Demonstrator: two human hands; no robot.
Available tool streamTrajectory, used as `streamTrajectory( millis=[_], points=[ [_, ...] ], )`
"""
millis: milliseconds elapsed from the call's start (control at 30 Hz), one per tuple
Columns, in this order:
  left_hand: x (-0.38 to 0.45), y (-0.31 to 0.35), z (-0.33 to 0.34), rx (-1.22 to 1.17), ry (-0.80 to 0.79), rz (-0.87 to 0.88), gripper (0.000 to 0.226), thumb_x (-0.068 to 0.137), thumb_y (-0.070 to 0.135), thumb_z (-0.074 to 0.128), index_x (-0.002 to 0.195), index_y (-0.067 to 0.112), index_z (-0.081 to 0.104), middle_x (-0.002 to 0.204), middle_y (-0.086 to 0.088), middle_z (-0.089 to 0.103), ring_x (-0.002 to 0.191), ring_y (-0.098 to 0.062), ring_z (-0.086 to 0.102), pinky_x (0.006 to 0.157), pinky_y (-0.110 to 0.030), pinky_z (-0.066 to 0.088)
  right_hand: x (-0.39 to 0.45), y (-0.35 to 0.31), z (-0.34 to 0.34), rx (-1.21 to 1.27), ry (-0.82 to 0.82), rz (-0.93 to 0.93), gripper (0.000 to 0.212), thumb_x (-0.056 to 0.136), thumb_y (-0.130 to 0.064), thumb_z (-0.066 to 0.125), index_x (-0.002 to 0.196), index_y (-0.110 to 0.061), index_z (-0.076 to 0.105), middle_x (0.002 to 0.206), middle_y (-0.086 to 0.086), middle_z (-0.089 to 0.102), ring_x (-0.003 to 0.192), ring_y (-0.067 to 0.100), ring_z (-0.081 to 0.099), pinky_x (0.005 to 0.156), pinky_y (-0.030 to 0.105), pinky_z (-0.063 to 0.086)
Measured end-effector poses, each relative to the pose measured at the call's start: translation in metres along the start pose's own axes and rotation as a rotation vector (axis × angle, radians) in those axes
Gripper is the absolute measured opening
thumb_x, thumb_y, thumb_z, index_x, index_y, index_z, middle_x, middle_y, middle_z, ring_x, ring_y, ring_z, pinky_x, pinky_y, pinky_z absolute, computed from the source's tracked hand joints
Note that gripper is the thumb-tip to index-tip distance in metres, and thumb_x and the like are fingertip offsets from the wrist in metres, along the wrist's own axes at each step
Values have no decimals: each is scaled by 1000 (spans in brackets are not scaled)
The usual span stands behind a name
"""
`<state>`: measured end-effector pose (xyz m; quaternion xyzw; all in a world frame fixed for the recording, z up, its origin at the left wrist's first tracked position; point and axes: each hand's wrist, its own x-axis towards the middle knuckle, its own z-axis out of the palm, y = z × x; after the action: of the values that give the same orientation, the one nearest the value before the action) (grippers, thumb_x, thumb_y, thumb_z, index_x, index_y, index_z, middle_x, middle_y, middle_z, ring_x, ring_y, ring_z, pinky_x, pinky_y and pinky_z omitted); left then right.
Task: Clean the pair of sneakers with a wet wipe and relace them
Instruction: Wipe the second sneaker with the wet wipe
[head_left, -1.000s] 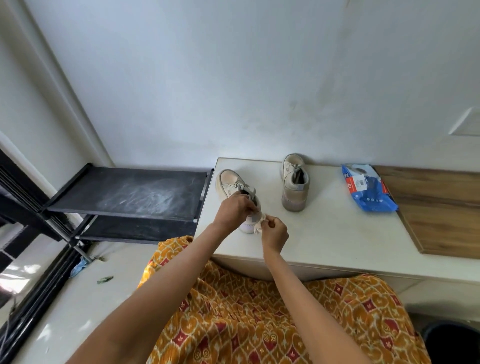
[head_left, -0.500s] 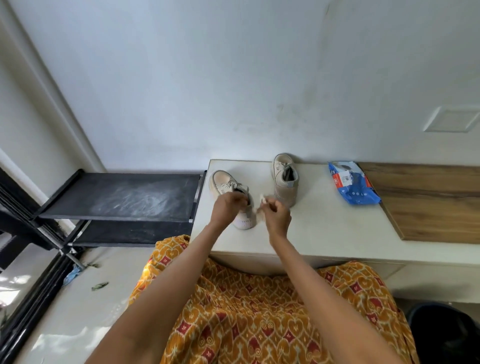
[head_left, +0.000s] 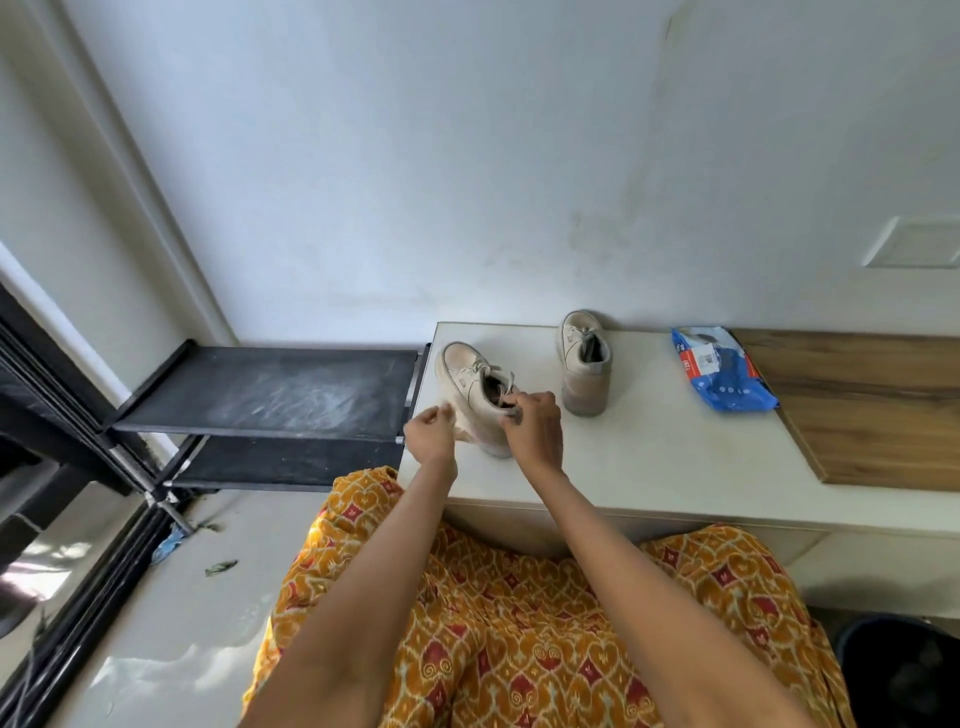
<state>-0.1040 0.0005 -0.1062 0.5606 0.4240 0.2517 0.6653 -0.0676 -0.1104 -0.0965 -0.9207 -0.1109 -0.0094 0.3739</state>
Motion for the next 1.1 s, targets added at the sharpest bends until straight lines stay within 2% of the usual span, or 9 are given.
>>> streamTrajectory(
  millis=[167, 267, 367, 467, 533, 667, 733, 933, 1100],
  points=[
    [5, -2, 30, -71, 54, -26, 23, 83, 12, 69, 104, 2, 68, 96, -11, 70, 88, -21, 66, 76, -25, 53, 4, 8, -1, 22, -14, -35, 27, 86, -14, 60, 111, -16, 68, 110, 9, 69, 102, 28, 61, 81, 30, 45],
    [-7, 2, 48, -38, 39, 84, 16, 86, 11, 65, 98, 2, 70, 93, -10, 70, 81, -15, 62, 72, -19, 47, 10, 9, -4, 25, 11, -58, 23, 86, -14, 59, 106, -16, 71, 103, 9, 72, 96, 29, 64, 76, 31, 47],
    [-24, -17, 51, 79, 29, 243, 13, 87, 14, 64, 95, 5, 69, 90, -3, 67, 80, -9, 58, 67, -3, 39, 11, 13, 0, -8, 24, -122, 22, 90, -18, 57, 107, -16, 70, 99, 10, 72, 91, 29, 65, 71, 32, 47],
    [-32, -32, 52, 110, 41, 300, 10, 87, 9, 63, 95, 4, 68, 89, -2, 63, 79, -8, 56, 67, 0, 38, 8, 18, 5, -9, 57, -122, 25, 93, -21, 53, 113, -17, 68, 103, 11, 70, 93, 29, 64, 72, 33, 48],
    [-30, -30, 50, 99, 67, 259, 10, 87, 8, 62, 94, 4, 68, 89, -3, 65, 79, -9, 57, 70, -5, 41, 8, 19, 3, -2, 42, -119, 26, 92, -22, 54, 114, -18, 67, 105, 10, 70, 95, 28, 64, 74, 33, 48],
    [-4, -32, 43, -94, 144, -78, 9, 85, 6, 65, 92, 3, 69, 88, -9, 70, 76, -16, 63, 76, -26, 54, 13, 17, -1, -4, -13, -106, 27, 92, -20, 55, 115, -21, 67, 110, 8, 68, 101, 27, 61, 81, 31, 46],
    [-7, -31, 46, -94, 130, -72, 7, 83, 7, 67, 89, 5, 71, 84, -8, 71, 80, -19, 66, 81, -31, 55, 14, 17, -1, -2, -12, -104, 27, 91, -19, 55, 115, -20, 68, 110, 8, 69, 101, 27, 62, 81, 31, 46],
    [-39, -49, 58, 76, 42, 138, 3, 83, 8, 65, 81, 8, 68, 78, -3, 70, 74, -16, 63, 75, -29, 50, 17, 21, -2, 2, -14, -97, 26, 91, -20, 56, 113, -20, 68, 109, 8, 70, 99, 27, 64, 80, 33, 48],
    [-17, -39, 51, -95, 188, -98, 4, 85, 9, 66, 86, 5, 67, 85, -9, 69, 78, -18, 61, 79, -30, 52, 20, 16, -5, -40, -31, -102, 28, 91, -17, 53, 114, -21, 68, 108, 12, 68, 101, 30, 61, 78, 31, 45]
  ],
)
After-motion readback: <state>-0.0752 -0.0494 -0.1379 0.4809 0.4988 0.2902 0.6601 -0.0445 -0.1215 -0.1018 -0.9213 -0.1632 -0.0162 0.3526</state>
